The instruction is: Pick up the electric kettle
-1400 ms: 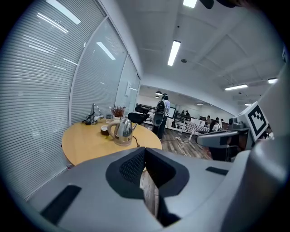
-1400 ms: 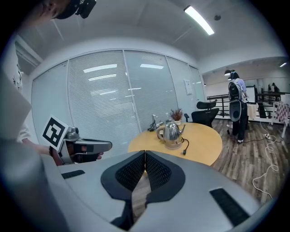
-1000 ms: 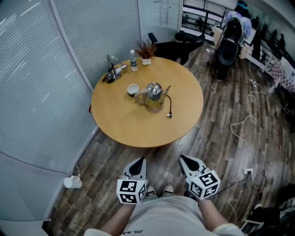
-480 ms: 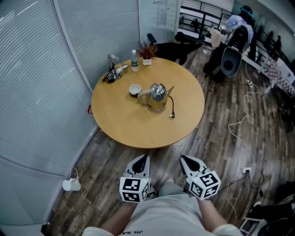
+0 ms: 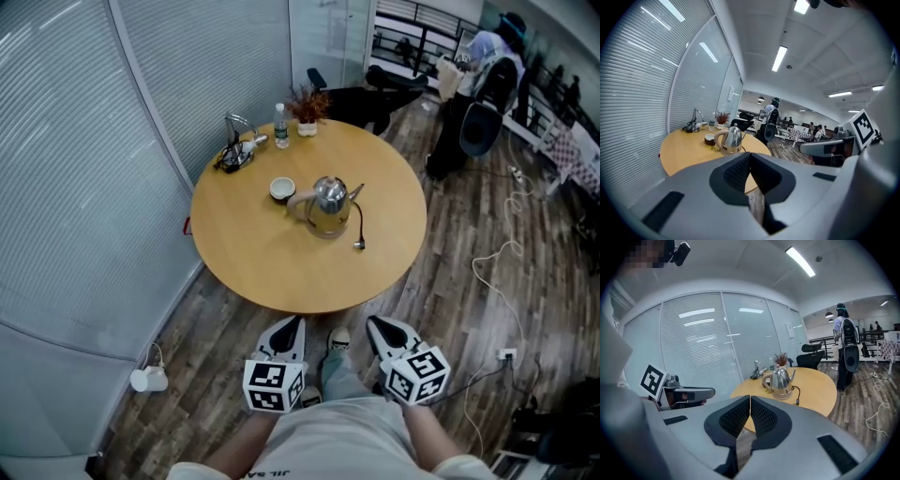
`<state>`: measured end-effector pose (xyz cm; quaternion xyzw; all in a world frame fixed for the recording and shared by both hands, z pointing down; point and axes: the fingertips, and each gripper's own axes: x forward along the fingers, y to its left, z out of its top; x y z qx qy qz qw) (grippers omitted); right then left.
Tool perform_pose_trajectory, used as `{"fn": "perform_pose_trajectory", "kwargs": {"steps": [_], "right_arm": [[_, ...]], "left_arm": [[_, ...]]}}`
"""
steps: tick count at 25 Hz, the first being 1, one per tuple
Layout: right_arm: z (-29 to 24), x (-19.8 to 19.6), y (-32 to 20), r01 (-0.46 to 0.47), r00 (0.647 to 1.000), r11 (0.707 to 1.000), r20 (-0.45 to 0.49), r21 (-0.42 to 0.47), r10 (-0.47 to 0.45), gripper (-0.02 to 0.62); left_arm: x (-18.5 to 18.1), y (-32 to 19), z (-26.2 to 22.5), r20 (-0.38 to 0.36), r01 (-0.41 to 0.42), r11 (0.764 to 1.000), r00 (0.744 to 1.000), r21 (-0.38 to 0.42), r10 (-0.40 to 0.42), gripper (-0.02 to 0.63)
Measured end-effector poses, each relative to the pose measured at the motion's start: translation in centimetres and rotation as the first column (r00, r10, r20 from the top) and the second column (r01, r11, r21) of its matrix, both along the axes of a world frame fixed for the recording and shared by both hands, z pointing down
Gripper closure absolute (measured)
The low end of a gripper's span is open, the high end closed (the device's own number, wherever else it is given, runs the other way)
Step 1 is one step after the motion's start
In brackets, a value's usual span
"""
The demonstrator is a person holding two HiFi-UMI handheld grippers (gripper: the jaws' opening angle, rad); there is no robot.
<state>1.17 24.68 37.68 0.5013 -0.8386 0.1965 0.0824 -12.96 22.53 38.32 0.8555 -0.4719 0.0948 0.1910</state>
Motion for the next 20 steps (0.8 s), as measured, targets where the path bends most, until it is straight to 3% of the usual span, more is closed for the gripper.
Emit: {"fn": "perform_pose_trajectory", "kwargs": {"steps": [13, 20], "right_arm": [[0.3, 3.6, -13.0, 0.037, 0.999, 0.999, 0.018, 0.001, -0.037, 0.563], [0.1, 6.7, -20.3, 0.055, 0.998, 0.998, 0.025, 0.010, -0.055, 0.563]], "left_arm": [[3.1, -12.2, 0.9, 0.003, 0.038, 0.999, 0.999, -0.025, -0.038, 0.603], [4.6, -19.5, 0.7, -0.008, 0.105, 0.994, 0.994, -0.026, -0.105, 0.603]]}}
